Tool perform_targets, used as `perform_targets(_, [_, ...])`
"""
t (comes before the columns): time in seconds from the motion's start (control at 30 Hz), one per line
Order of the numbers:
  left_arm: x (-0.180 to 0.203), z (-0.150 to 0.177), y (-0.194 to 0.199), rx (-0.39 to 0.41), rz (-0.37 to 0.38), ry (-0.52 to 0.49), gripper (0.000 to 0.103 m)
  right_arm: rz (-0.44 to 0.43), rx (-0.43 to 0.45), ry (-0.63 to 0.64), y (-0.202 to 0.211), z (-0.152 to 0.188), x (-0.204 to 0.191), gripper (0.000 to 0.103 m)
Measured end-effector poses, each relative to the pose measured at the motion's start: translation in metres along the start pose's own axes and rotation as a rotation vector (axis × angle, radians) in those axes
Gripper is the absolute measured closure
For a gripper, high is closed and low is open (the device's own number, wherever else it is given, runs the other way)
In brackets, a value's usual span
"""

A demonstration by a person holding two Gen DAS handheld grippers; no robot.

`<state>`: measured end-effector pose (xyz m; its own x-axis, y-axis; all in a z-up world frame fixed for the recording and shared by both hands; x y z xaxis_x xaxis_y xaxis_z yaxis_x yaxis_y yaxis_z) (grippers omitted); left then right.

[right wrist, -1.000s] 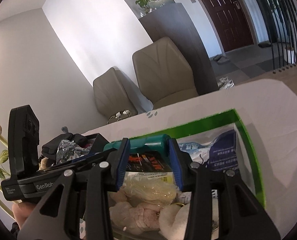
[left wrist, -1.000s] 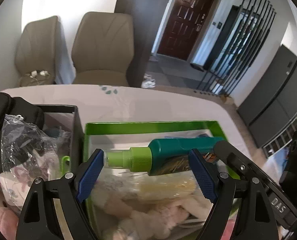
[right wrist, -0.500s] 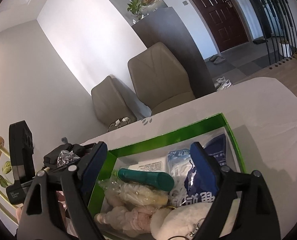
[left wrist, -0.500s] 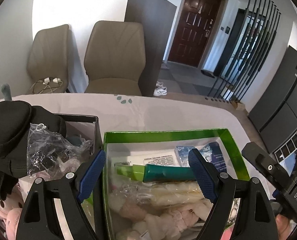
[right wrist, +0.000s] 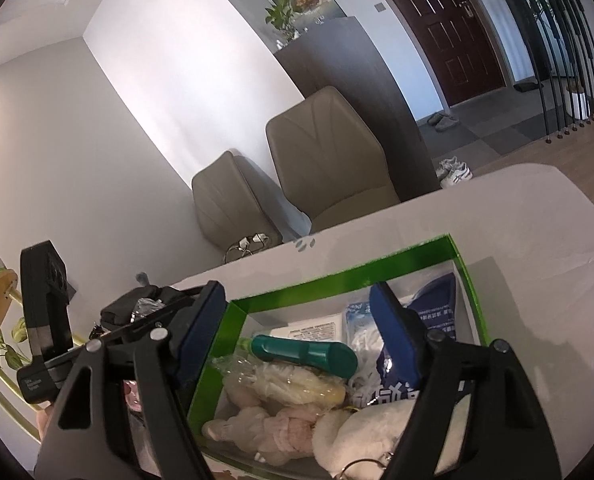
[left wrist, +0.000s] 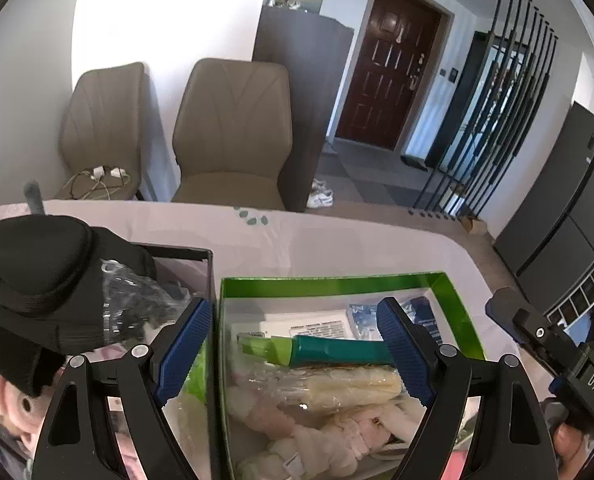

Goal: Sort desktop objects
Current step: 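Withdraw the open left tool from the green box back to the pile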

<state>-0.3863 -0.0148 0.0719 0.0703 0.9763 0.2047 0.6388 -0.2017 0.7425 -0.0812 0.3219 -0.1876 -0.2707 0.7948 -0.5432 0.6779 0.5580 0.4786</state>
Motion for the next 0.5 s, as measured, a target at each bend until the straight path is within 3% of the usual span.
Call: perform_targets(0.5, [0.002, 0.007, 0.031, 0.069, -0.005, -0.002, 0.018, -0.004, 0.070, 0.029, 0.043, -0.010, -0.015, 0.027])
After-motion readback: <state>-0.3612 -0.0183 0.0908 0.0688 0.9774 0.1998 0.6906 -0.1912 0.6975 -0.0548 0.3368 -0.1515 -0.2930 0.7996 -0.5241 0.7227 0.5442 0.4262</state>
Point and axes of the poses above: each gripper's, at about its wrist camera, not at the fingertips, and y roughly against the way its jaws point, x to its right, z to its underside, the point moved 3 cm from there along -y, roughly the way its jaws point, and after that the axes turned 6 degrees about -x, right-handed, at the moved point
